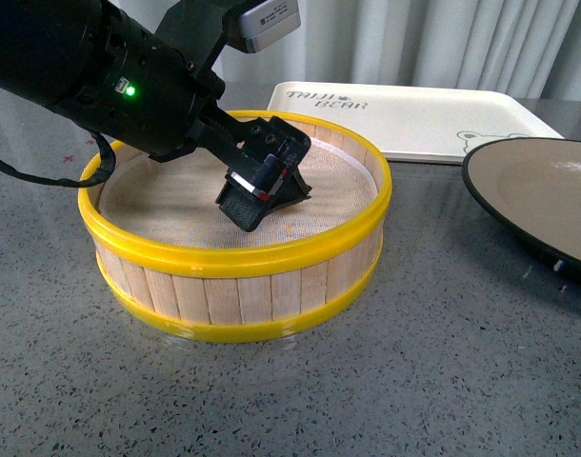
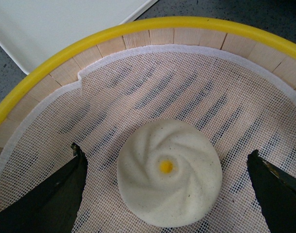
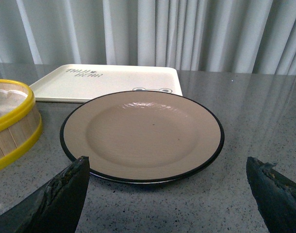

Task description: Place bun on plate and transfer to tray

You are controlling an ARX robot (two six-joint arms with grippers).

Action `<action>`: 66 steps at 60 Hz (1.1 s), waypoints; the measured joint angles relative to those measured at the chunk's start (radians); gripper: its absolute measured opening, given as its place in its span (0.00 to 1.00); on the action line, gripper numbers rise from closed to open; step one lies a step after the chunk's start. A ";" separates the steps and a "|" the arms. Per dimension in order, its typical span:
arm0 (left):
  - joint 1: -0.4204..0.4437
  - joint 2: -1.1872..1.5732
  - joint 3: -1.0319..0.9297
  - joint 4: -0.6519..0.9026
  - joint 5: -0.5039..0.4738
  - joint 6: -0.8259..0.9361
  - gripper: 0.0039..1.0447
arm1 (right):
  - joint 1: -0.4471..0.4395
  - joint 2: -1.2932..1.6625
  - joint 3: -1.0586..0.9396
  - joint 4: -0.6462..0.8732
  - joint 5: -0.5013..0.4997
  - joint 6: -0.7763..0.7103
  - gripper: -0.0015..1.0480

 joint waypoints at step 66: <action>-0.009 0.004 0.117 0.019 0.088 -0.093 0.04 | 0.000 0.000 0.000 0.000 0.000 0.000 0.92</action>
